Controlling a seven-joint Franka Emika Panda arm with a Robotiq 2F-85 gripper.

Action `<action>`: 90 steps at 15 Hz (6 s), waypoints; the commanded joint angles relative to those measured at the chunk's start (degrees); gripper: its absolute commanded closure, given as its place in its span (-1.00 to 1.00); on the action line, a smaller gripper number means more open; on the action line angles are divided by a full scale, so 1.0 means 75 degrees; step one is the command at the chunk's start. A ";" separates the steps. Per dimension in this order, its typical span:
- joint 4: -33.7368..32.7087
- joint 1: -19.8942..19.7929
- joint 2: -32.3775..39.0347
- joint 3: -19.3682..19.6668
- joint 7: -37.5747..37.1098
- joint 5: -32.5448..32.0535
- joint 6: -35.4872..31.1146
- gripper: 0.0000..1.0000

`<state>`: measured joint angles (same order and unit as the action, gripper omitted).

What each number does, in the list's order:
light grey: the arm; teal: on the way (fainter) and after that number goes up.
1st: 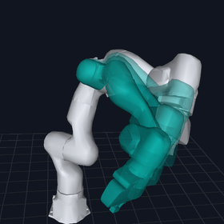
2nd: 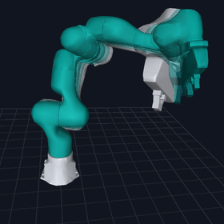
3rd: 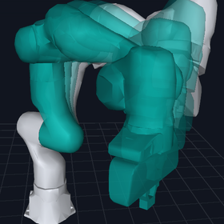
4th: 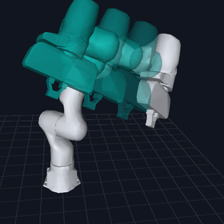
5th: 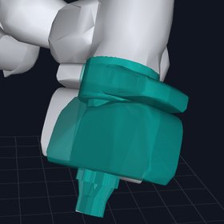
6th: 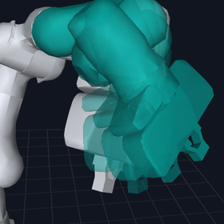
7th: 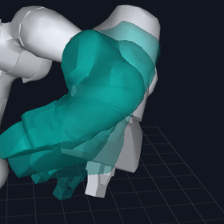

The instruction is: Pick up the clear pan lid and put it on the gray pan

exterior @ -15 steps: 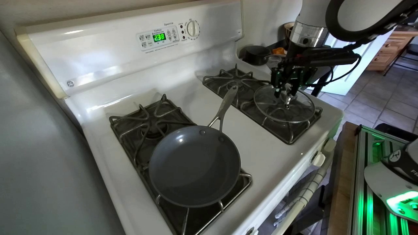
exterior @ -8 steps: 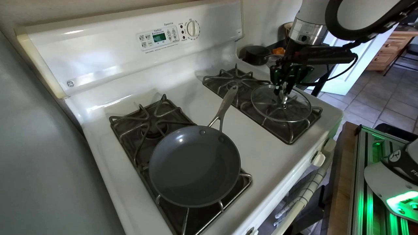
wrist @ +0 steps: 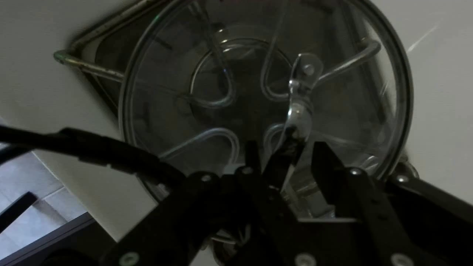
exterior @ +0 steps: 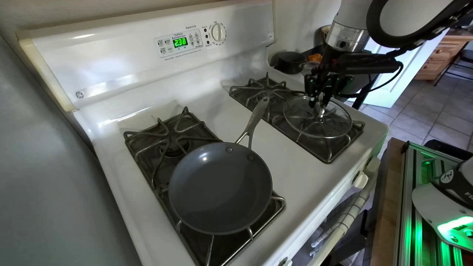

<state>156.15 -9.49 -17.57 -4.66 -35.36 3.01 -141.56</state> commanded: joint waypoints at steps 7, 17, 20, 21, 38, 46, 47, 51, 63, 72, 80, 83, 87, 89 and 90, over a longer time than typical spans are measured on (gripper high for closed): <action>-0.0076 0.0049 0.0185 0.0008 -0.0308 -0.0151 -0.0194 0.95; -0.0151 0.0357 -0.0523 -0.0022 -0.0112 0.0025 0.0357 0.95; -0.0233 0.0449 -0.0874 -0.0077 -0.0096 -0.0022 0.0624 0.95; -0.0293 0.0468 -0.0987 -0.0099 -0.0120 -0.0034 0.0784 0.95; -0.0828 0.0924 -0.1936 -0.0286 0.0139 0.0315 0.2131 0.95; -0.2041 0.1709 -0.1468 -0.1242 -0.0001 0.0428 0.2185 0.95; -0.2227 0.1773 -0.1318 -0.1450 -0.0080 0.0328 0.2124 0.95; -0.3102 0.2007 -0.0527 -0.2213 -0.0343 -0.0051 0.1982 0.95; -0.3869 0.2564 0.0875 -0.2487 -0.0606 -0.0718 0.1911 0.81; -0.3823 0.2895 0.1850 -0.2307 -0.0495 -0.0672 0.1114 0.95; -0.4002 0.3268 0.2440 -0.2122 -0.0322 -0.0593 0.0569 0.95; -0.4100 0.3356 0.2554 -0.2072 -0.0329 -0.0602 0.0484 0.95; -0.4277 0.3414 0.2750 -0.1965 -0.0403 -0.0698 0.0528 0.95; -0.4299 0.3435 0.2801 -0.1901 -0.0438 -0.0723 0.0565 0.95; -0.4321 0.3441 0.2832 -0.1874 -0.0456 -0.0720 0.0562 0.95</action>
<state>125.36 15.11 2.63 -20.11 -38.55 -1.84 -137.16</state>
